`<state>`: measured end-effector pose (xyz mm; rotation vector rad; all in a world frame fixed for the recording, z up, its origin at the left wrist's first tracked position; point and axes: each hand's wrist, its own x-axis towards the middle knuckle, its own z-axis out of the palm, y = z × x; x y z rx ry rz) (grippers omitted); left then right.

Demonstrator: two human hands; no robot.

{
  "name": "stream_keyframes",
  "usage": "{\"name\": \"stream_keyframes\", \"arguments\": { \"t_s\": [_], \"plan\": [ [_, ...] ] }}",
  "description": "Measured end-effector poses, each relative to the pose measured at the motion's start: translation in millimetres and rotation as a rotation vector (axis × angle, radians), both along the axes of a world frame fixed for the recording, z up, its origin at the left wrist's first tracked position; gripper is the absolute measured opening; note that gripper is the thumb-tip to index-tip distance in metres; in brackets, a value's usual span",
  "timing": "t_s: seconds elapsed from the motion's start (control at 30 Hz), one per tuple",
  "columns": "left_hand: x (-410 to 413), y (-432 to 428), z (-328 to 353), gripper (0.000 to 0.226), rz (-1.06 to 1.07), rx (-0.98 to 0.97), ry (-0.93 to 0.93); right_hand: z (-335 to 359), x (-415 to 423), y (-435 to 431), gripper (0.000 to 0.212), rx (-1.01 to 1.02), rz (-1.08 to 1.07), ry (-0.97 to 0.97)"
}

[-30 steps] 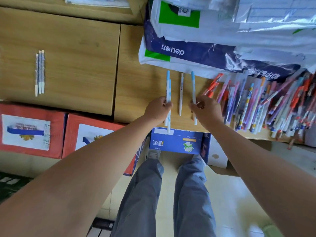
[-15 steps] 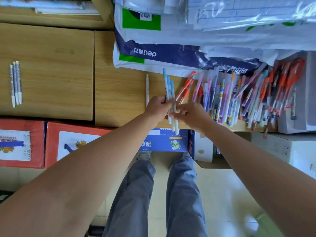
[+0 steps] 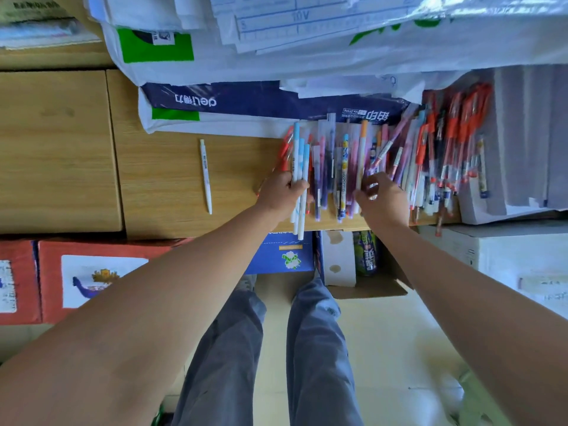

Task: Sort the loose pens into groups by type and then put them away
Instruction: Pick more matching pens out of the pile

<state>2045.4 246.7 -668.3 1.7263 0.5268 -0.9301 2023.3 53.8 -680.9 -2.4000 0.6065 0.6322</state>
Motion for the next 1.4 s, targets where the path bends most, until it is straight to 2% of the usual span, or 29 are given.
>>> {"name": "stream_keyframes", "arguments": {
  "t_s": [0.03,0.1,0.13,0.23,0.37,0.43,0.53,0.6,0.8,0.97,1.17,1.4],
  "plan": [
    [0,-4,-1,0.02,0.0,-0.005,-0.006,-3,0,2,0.013,0.007,0.003,-0.011],
    [0,-10,-3,0.044,-0.008,0.037,-0.035,-8,0,4,0.018,-0.006,0.004,-0.031],
    [-1,-12,-4,0.046,-0.023,0.046,-0.04,-9,0,4,0.02,0.001,0.004,-0.044],
    [-1,-17,-3,0.025,-0.006,0.057,-0.046,-12,-1,1,0.021,0.057,0.029,-0.084],
    [0,-21,-4,0.03,-0.031,0.091,-0.053,-7,-3,-11,0.017,0.148,0.093,-0.115],
    [0,-23,-6,0.026,-0.041,0.097,-0.04,-5,-4,-18,0.015,0.098,0.06,-0.142],
    [2,-28,-4,0.018,-0.042,0.09,-0.046,-3,-3,-30,0.017,-0.08,-0.018,-0.13],
    [1,-31,-6,0.016,-0.012,0.073,-0.039,-4,-3,-32,0.021,-0.156,0.042,-0.068],
    [1,-35,-10,0.016,-0.017,0.077,-0.049,-9,0,-23,0.029,-0.214,0.058,-0.034],
    [1,-31,-14,0.018,-0.002,0.051,-0.048,-10,-5,-24,0.011,-0.183,0.05,-0.098],
    [-1,-31,-18,0.018,0.006,0.051,-0.037,-10,-6,-21,0.026,-0.247,0.147,-0.024],
    [-1,-27,-18,0.024,-0.008,0.052,-0.056,-6,-3,-18,0.026,-0.275,0.168,0.039]
  ]
}}
